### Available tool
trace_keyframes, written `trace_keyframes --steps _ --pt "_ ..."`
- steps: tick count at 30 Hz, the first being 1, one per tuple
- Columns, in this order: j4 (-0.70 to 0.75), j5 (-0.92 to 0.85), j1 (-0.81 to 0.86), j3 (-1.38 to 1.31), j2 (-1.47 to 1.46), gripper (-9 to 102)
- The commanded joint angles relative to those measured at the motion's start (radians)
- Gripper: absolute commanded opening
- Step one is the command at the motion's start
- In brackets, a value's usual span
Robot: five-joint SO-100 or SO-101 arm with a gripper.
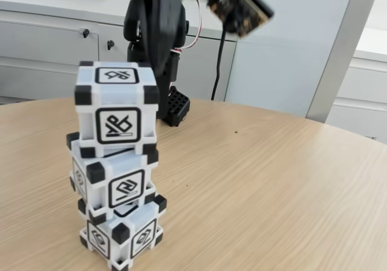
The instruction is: Stack cubes from left to right.
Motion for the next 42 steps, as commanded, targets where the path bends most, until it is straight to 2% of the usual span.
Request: trace_keyframes --steps 1,23,33,42 --pt "-0.049 0.006 0.008 0.057 0.008 1" --pt "-0.057 -0.115 0.008 0.199 -0.011 1" --pt "-0.066 -0.107 0.006 0.213 -0.008 0" --pt "-0.179 0.003 0.006 0.299 0.006 0"
